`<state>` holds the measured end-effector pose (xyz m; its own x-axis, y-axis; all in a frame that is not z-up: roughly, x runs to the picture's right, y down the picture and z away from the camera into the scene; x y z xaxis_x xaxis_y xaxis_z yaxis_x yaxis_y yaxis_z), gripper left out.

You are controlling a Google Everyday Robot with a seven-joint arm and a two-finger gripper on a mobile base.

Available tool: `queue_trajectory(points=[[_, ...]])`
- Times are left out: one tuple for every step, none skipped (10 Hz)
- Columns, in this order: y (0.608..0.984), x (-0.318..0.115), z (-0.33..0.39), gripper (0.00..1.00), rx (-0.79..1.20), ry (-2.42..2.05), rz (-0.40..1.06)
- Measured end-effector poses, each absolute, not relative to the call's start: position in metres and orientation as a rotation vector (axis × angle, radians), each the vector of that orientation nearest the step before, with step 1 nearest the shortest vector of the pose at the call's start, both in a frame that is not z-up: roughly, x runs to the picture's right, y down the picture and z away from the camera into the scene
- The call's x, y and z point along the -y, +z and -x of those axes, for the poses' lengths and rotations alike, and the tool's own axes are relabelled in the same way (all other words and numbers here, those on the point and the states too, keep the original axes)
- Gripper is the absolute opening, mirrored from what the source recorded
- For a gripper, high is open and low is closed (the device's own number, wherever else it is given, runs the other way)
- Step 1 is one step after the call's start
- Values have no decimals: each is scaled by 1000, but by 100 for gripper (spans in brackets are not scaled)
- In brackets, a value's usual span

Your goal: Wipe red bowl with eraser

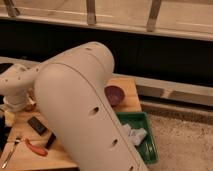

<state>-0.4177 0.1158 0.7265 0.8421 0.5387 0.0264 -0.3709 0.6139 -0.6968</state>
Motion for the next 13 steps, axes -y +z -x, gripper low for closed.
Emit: queue_trajectory(points=[[735, -132, 411, 79, 216, 630, 769], [742, -142, 404, 79, 197, 697, 783], [747, -149, 400, 79, 188, 730, 794], [753, -157, 398, 79, 185, 745, 810], [757, -161, 397, 79, 194, 748, 827], [759, -159, 394, 79, 197, 750, 826], [759, -160, 395, 79, 198, 747, 828], [757, -161, 397, 79, 200, 743, 830], [758, -160, 397, 79, 201, 745, 829], [759, -158, 396, 79, 197, 748, 829], [762, -156, 398, 79, 193, 750, 832], [769, -151, 396, 79, 181, 757, 834], [776, -145, 391, 79, 165, 769, 830]])
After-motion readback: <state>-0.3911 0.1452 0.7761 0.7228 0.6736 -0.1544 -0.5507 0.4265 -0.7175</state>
